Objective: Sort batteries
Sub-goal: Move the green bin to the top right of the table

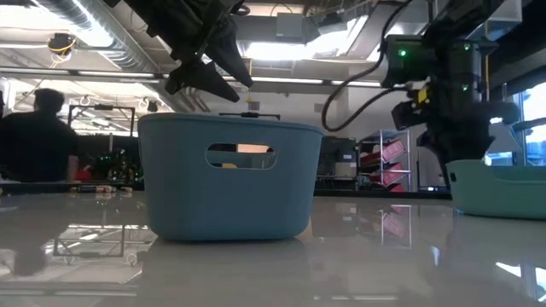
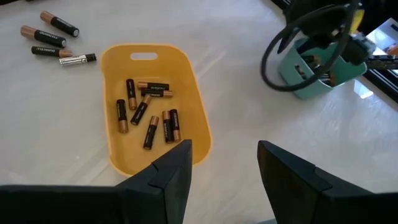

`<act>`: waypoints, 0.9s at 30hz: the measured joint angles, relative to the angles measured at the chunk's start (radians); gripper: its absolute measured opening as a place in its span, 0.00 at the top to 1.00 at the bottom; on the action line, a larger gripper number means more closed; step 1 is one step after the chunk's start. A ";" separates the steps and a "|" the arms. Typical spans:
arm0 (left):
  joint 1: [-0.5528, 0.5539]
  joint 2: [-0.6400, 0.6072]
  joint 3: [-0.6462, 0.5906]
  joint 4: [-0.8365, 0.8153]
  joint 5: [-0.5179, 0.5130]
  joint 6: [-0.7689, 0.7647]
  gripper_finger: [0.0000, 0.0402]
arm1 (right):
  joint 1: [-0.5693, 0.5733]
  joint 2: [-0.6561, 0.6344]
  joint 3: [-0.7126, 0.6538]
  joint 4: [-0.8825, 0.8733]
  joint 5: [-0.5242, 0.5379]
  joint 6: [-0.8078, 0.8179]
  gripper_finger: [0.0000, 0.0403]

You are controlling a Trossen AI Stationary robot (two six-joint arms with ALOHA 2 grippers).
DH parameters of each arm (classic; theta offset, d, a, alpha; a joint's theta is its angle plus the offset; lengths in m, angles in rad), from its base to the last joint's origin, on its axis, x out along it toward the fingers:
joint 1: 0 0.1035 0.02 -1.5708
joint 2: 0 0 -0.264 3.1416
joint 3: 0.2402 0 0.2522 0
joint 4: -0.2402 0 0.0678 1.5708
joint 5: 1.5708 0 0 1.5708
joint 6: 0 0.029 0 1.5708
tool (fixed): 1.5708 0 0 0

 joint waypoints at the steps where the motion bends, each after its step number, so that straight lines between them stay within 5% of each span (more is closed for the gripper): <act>1: 0.000 0.000 0.000 0.000 0.000 0.000 0.57 | 0.000 0.013 0.000 0.009 0.019 -0.001 0.83; 5: 0.001 0.000 0.000 0.000 0.000 -0.001 0.57 | -0.028 0.032 0.002 0.053 0.064 -0.002 0.97; 27: 0.017 0.000 0.000 0.001 0.000 -0.004 0.57 | -0.684 0.036 0.075 0.123 0.007 -0.040 0.99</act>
